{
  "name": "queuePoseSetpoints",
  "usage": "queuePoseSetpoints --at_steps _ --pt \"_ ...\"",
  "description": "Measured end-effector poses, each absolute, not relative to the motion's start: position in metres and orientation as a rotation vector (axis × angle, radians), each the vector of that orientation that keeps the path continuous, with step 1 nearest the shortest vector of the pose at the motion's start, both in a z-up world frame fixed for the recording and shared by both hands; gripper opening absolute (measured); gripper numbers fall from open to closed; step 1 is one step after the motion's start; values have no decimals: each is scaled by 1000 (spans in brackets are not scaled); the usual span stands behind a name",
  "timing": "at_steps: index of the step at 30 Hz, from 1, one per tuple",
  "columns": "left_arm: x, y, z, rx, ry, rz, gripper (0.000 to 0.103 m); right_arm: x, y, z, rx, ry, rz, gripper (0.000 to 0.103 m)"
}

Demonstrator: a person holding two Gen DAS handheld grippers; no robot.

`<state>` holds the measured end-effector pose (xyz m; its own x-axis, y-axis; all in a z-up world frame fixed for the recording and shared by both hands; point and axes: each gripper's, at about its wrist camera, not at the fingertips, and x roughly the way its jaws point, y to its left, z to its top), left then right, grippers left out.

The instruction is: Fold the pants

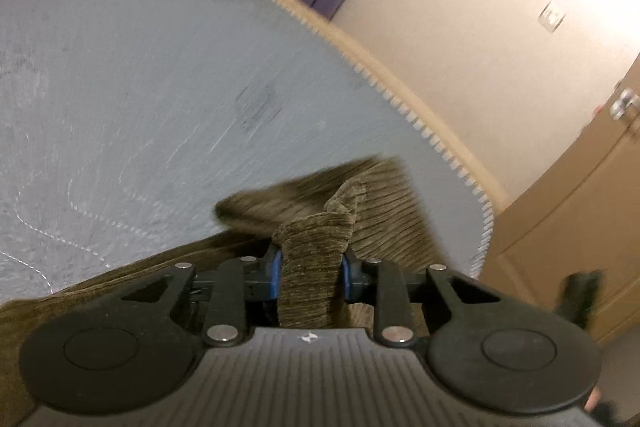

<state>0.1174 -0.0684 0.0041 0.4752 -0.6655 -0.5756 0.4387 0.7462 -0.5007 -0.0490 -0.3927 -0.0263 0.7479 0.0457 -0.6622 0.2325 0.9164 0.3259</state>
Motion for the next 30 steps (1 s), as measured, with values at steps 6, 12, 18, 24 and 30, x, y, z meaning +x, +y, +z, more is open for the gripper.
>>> queuePoseSetpoints --at_steps 6,12,18,24,30 --pt "95 -43 36 -364 873 -612 31 -58 -389 -13 421 647 -12 78" --pt "130 -25 -23 -270 1048 -328 44 -54 -388 -20 398 699 -52 78" --pt "111 -25 15 -158 827 -413 50 -52 -391 -23 441 728 -71 78" --pt "99 -70 12 -79 781 -636 46 -54 -388 -23 405 726 -87 58" --pt "105 -116 -21 78 729 -729 28 -61 -393 -21 424 714 -75 53"
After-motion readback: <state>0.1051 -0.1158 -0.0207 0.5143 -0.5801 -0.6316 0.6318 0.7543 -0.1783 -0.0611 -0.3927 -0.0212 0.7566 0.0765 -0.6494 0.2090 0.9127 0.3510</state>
